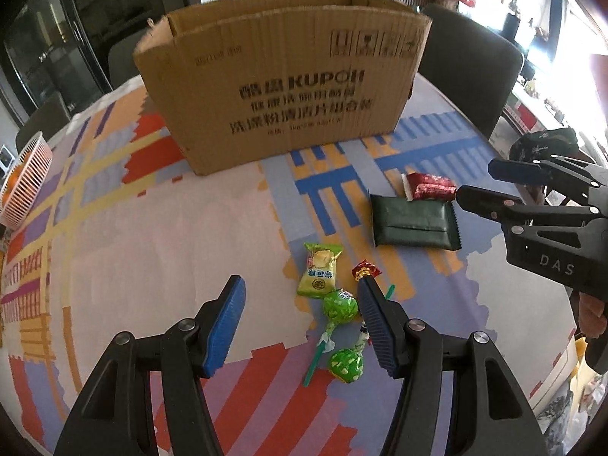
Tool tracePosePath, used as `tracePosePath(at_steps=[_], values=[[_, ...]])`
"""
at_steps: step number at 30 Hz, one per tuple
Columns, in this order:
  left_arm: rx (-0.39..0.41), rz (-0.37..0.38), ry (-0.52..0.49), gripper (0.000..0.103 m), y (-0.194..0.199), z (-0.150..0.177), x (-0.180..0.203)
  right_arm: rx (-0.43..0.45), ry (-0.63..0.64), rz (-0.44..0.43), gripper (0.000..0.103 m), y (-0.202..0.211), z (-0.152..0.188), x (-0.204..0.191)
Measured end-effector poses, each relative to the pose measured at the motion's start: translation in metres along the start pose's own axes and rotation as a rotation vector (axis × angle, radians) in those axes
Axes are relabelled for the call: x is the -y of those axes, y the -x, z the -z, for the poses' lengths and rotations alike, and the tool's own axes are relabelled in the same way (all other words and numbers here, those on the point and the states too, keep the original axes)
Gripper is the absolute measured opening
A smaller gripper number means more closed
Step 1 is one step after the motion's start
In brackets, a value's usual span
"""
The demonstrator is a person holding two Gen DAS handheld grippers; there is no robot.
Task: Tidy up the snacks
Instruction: 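Grasp the green snack bag with the left tool while the right tool grasps the red candy bag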
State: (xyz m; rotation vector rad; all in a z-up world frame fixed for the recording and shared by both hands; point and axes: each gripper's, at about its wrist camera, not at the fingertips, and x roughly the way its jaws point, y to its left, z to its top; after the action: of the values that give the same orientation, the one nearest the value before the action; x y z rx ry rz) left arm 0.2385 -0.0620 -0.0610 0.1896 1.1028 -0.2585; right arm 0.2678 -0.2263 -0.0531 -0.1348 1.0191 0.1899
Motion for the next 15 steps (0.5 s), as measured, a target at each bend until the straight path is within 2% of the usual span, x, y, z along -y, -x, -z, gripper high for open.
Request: tracePosePath(at_steps=[15], values=[[-0.086, 0.047, 0.017, 0.058, -0.044, -0.006, 0.001, -0.051, 0.116, -0.002, 0.054, -0.035, -0.004, -0.001]])
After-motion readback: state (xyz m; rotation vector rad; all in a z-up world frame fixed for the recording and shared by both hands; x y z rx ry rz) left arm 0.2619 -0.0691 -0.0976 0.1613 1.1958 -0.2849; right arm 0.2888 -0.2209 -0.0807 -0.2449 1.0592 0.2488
